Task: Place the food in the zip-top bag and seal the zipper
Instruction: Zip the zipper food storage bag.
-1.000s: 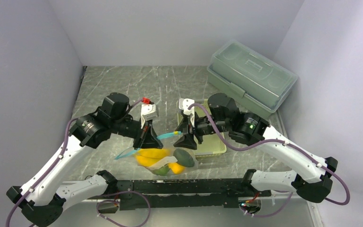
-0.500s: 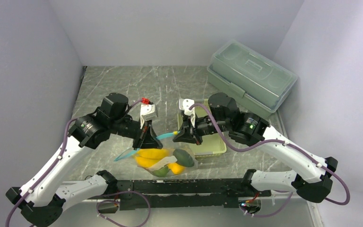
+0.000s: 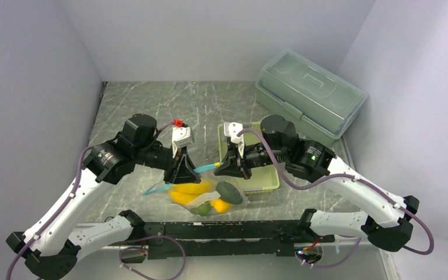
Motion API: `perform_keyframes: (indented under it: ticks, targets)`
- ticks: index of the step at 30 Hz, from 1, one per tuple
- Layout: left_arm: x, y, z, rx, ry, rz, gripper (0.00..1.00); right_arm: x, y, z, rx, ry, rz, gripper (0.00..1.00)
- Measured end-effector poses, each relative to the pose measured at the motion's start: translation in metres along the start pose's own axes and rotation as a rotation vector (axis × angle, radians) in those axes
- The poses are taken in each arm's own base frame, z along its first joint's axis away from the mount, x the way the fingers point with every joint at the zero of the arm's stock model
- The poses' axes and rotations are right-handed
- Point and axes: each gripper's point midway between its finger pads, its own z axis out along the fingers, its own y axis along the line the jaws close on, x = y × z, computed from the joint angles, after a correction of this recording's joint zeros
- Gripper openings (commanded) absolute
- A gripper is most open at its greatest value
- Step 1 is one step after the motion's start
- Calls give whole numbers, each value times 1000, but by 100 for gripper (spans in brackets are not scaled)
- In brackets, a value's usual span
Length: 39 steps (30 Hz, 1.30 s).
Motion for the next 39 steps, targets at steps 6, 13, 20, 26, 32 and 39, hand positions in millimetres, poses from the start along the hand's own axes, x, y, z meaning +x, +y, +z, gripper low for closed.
perform_keyframes:
  ticks: [6,13,20,26,32,39]
  targets:
    - [-5,0,-2,-13,-11,6,39,3,1,0,-1,10,7,0]
    - [-21,0,-3,-20,-57,45,53,15,0,3,-9,57,40,0]
    - [-40,-1,-1,-9,-122,69,60,20,0,6,-16,74,61,0]
    - [-53,1,4,17,-162,82,63,23,-1,10,-19,87,93,0]
    - [-57,1,9,43,-183,82,61,18,3,11,-37,68,111,0]
    - [-61,-2,12,84,-203,87,58,12,4,12,-46,47,128,0]
